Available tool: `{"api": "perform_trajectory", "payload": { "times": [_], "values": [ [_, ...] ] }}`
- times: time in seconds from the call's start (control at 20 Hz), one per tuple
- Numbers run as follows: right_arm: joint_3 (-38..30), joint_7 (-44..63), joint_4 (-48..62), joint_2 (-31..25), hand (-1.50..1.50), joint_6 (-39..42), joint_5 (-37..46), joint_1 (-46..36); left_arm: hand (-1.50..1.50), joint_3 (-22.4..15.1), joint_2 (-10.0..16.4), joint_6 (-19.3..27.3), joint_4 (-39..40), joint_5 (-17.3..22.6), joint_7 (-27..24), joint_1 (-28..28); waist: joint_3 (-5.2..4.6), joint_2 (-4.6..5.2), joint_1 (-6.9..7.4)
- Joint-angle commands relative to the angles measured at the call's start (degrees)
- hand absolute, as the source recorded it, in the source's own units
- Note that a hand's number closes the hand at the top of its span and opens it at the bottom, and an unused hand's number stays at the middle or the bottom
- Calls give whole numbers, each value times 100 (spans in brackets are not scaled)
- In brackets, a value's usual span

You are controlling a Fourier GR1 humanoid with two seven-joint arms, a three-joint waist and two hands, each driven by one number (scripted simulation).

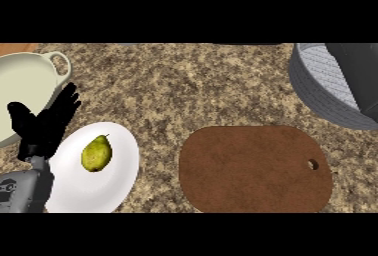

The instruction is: Pick the can from the cutting board and place it in the basket

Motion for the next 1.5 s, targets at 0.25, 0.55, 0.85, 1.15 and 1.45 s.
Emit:
{"api": "perform_trajectory", "payload": {
  "times": [0.25, 0.55, 0.85, 1.15, 1.45],
  "values": [
    [-555, -1166, -318, -244, 150, -555, -566, 1049, 0, -103, -150, 219, -106, -161, 249, -53, 4, -3, -31],
    [-838, -573, 124, -320, -150, -1431, -399, 1198, 0, 13, -94, 110, 138, -114, -67, -84, 2, 30, 30],
    [-1154, -1684, 180, -408, -150, -1372, -783, 1142, 0, -46, -91, 41, -110, -73, 127, -111, 8, 42, 118],
    [-1657, -1907, -356, -560, -150, -2080, -1267, 1359, 0, 25, -9, -5, 132, -77, 99, -268, 6, 17, -15],
    [-2365, -2229, -1405, -776, -150, -2420, -2069, 1879, 0, 175, 51, 24, -222, 73, 343, -38, 12, -78, -145]
  ]
}}
